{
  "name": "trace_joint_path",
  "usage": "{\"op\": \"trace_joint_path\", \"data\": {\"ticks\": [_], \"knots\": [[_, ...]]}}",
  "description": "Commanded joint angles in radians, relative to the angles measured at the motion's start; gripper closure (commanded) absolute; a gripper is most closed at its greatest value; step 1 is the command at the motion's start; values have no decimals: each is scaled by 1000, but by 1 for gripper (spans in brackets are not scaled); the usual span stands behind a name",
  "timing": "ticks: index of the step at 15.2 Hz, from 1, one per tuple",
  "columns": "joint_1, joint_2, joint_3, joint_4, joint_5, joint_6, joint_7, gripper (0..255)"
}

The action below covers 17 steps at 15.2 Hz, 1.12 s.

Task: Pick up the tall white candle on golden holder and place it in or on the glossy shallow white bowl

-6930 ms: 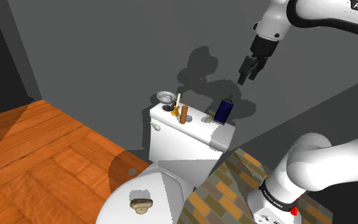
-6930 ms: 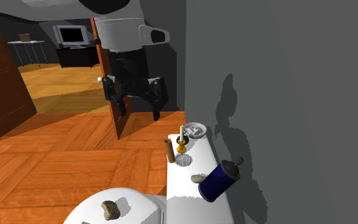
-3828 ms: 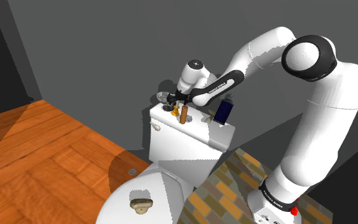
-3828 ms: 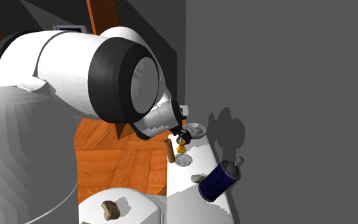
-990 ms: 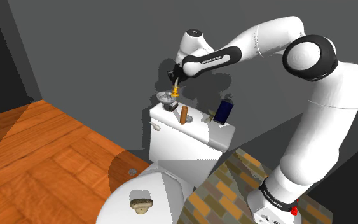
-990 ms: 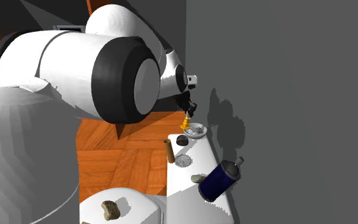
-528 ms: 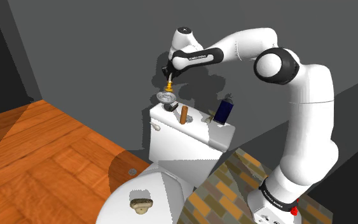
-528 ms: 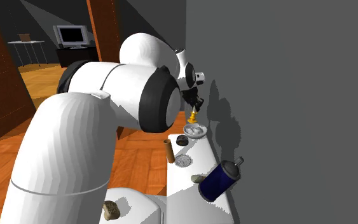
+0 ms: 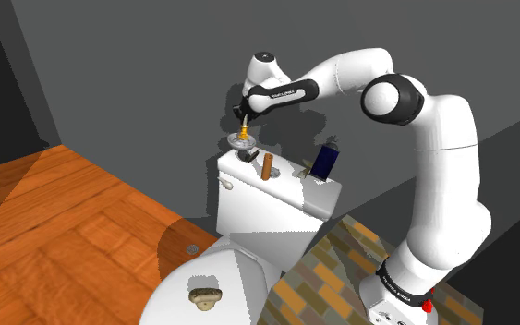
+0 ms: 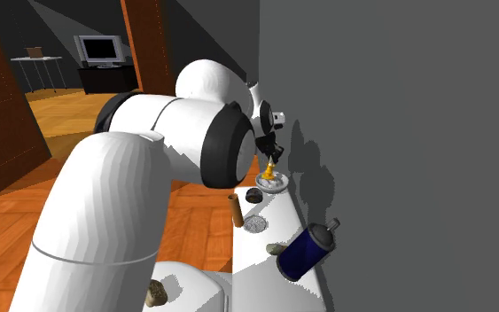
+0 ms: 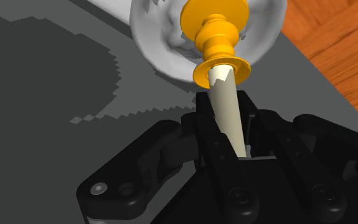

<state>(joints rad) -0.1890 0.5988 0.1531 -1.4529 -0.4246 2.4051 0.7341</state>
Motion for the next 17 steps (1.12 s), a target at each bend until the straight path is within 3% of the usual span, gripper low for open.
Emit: {"op": "trace_joint_path", "data": {"ticks": [1, 10, 11, 17], "knots": [[1, 10, -4, -11, -7, 21, 8, 255], [2, 19, -8, -17, -12, 36, 15, 255], [2, 20, -8, -16, -12, 36, 14, 0], [2, -11, -3, -35, -7, 23, 14, 0]]}}
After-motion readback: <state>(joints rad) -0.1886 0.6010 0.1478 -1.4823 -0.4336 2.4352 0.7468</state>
